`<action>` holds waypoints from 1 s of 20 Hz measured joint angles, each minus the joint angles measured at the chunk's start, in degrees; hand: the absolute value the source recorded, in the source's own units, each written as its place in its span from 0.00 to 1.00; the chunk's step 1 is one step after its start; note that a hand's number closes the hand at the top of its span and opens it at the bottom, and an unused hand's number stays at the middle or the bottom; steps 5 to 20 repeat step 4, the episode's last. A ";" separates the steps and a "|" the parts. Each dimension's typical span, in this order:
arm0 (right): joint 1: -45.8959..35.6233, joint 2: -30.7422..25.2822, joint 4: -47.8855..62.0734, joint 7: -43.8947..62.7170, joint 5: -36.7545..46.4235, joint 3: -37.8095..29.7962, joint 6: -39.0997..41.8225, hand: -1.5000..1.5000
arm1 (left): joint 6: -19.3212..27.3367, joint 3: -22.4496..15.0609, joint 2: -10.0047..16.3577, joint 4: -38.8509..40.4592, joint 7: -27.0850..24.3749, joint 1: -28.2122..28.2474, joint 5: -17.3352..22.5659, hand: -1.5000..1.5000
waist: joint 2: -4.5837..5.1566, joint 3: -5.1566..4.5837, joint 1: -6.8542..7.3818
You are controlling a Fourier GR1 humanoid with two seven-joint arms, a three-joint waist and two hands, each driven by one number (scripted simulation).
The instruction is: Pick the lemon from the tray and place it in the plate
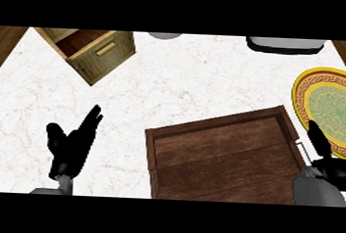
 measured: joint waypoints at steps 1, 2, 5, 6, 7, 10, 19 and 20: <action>0.80 0.00 -0.73 1.76 1.01 1.01 0.18 0.00 | -0.05 -0.11 -0.07 -0.27 -0.02 0.22 -0.06 0.50 | -0.04 -0.03 0.03; 0.97 -0.04 -0.49 3.56 2.34 1.87 0.06 0.00 | -0.04 -0.24 -0.10 -0.49 0.14 0.22 -0.23 0.50 | -0.02 -0.08 0.10; 1.29 -0.26 -0.36 6.95 5.44 3.18 0.02 0.00 | -0.13 -0.02 -0.14 -0.38 0.37 -0.07 -0.13 0.50 | 0.02 -0.18 0.12; 1.29 -0.26 -0.36 6.95 5.44 3.18 0.02 0.00 | -0.13 -0.02 -0.14 -0.38 0.37 -0.07 -0.13 0.50 | 0.02 -0.18 0.12; 1.29 -0.26 -0.36 6.95 5.44 3.18 0.02 0.00 | -0.13 -0.02 -0.14 -0.38 0.37 -0.07 -0.13 0.50 | 0.02 -0.18 0.12; 1.29 -0.26 -0.36 6.95 5.44 3.18 0.02 0.00 | -0.13 -0.02 -0.14 -0.38 0.37 -0.07 -0.13 0.50 | 0.02 -0.18 0.12; 1.29 -0.26 -0.36 6.95 5.44 3.18 0.02 0.00 | -0.13 -0.02 -0.14 -0.38 0.37 -0.07 -0.13 0.50 | 0.02 -0.18 0.12; 1.29 -0.26 -0.36 6.95 5.44 3.18 0.02 0.00 | -0.13 -0.02 -0.14 -0.38 0.37 -0.07 -0.13 0.50 | 0.02 -0.18 0.12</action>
